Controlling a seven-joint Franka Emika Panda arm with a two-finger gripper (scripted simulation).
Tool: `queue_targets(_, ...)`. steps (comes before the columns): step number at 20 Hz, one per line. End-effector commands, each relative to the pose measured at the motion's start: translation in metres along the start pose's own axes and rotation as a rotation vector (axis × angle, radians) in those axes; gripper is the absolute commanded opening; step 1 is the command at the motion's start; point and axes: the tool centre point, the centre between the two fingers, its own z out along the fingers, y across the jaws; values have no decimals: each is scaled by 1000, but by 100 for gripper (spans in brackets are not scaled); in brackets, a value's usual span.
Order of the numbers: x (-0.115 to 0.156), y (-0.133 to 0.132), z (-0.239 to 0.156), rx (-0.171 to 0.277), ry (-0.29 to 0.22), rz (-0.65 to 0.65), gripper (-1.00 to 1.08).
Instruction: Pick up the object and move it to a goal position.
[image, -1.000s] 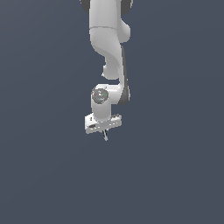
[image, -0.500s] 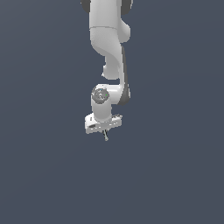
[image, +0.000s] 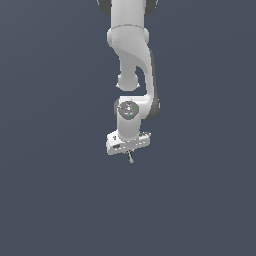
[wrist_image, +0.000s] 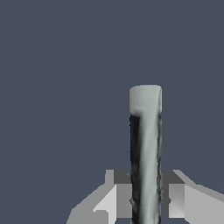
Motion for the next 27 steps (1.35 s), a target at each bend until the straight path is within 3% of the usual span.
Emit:
queue_targets(1,15,-18,-9,0,1,-1,-100)
queue_targets(14,93,-108,-51,0,1,-1,-100)
queue_targets(27,116,-131,-62,0,1,-1,-100)
